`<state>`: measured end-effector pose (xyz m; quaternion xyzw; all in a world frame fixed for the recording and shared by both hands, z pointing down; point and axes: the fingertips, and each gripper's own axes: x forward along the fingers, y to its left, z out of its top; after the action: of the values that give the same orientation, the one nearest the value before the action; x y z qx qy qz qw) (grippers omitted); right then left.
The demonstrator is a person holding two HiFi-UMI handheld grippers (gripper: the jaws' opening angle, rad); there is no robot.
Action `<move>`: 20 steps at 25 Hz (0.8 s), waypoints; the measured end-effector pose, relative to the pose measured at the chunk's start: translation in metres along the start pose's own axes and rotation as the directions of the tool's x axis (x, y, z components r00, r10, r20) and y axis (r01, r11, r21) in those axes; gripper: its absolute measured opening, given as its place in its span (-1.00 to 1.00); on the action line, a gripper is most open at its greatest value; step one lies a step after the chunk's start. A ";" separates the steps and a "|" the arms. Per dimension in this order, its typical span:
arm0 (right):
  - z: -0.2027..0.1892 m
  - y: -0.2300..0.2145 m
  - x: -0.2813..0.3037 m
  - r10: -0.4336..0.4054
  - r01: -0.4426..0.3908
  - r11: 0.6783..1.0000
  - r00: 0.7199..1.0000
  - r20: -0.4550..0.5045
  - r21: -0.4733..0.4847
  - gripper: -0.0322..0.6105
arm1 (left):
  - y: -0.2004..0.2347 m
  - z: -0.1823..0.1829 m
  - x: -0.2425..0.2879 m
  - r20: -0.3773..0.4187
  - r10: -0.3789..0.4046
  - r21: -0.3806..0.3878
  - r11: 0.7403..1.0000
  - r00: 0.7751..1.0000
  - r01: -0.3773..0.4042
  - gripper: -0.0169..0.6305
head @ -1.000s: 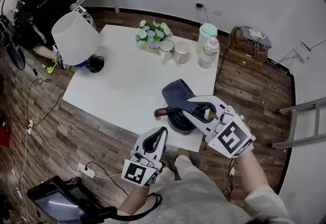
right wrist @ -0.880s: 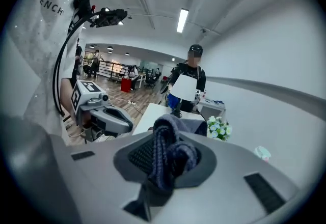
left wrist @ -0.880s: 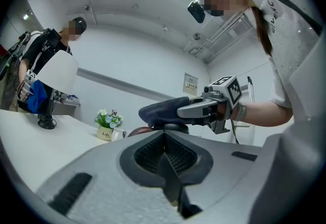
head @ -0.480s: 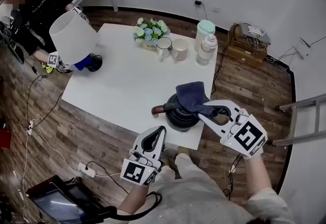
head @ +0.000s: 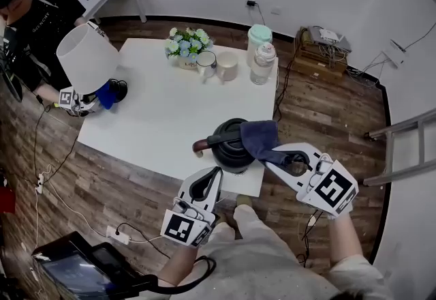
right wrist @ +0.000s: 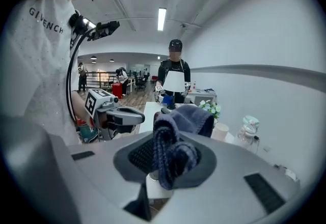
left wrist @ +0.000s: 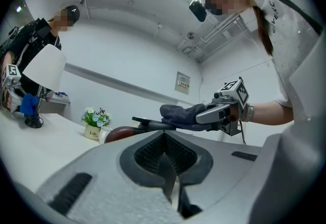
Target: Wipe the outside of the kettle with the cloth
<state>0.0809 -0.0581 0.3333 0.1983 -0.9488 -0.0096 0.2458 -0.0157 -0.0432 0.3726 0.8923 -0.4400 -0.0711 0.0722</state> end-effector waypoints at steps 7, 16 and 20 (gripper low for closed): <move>-0.006 0.015 -0.017 -0.043 0.043 0.998 0.999 0.005 0.035 -0.70 | -0.008 0.002 -0.013 -0.003 -0.016 0.042 0.999 1.000 0.016 -0.92; -0.020 0.036 -0.034 -0.118 0.111 0.984 0.992 0.046 0.142 -0.70 | -0.005 0.007 -0.043 0.024 0.014 0.065 0.998 1.000 -0.015 -0.92; -0.026 0.046 -0.040 -0.147 0.122 0.966 0.984 0.097 0.228 -0.70 | -0.002 0.004 -0.054 0.028 0.034 0.060 0.998 0.999 -0.035 -0.92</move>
<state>0.1083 0.0013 0.3431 0.2875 -0.9407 0.0682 0.1669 -0.0478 0.0004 0.3716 0.8853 -0.4582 -0.0684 0.0404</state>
